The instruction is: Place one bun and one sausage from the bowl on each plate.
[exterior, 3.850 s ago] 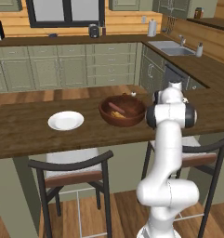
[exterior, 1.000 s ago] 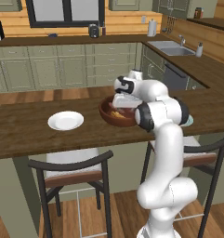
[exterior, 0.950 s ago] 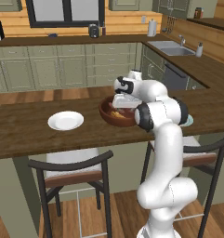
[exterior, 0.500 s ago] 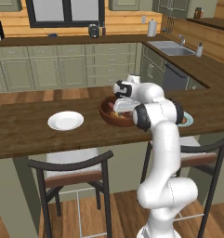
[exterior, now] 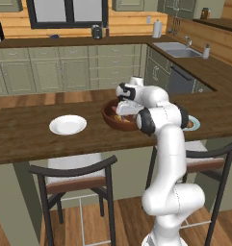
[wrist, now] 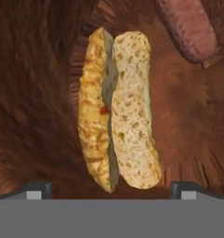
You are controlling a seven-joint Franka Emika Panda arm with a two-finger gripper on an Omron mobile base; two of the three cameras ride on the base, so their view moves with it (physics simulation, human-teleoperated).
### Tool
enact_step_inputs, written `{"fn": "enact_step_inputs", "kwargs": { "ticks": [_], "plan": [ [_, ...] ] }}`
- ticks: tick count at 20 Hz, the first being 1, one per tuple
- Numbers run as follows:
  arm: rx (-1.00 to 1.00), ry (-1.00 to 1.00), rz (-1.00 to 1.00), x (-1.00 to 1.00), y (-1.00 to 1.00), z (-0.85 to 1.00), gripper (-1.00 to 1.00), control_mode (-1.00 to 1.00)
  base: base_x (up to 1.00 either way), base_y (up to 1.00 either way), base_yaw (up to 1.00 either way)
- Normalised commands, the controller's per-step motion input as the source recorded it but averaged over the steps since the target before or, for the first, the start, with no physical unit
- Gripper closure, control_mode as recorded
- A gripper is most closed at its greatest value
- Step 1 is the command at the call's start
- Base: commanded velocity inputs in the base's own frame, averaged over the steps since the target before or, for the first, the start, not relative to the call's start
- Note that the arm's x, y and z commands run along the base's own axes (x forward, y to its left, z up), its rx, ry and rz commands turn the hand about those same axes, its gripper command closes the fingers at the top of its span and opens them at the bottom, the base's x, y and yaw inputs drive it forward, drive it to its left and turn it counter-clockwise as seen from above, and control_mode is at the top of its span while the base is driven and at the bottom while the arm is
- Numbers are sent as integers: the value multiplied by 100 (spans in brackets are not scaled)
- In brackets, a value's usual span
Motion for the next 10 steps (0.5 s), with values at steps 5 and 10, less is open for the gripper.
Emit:
{"fn": "enact_step_inputs", "kwargs": {
  "ticks": [5, 10],
  "plan": [
    [1, -4, -12, 32, 2, -17, -100, -100, 0, 0, 0],
    [0, -3, -13, 1, 0, -39, -100, -100, 0, 0, 0]
  ]
}}
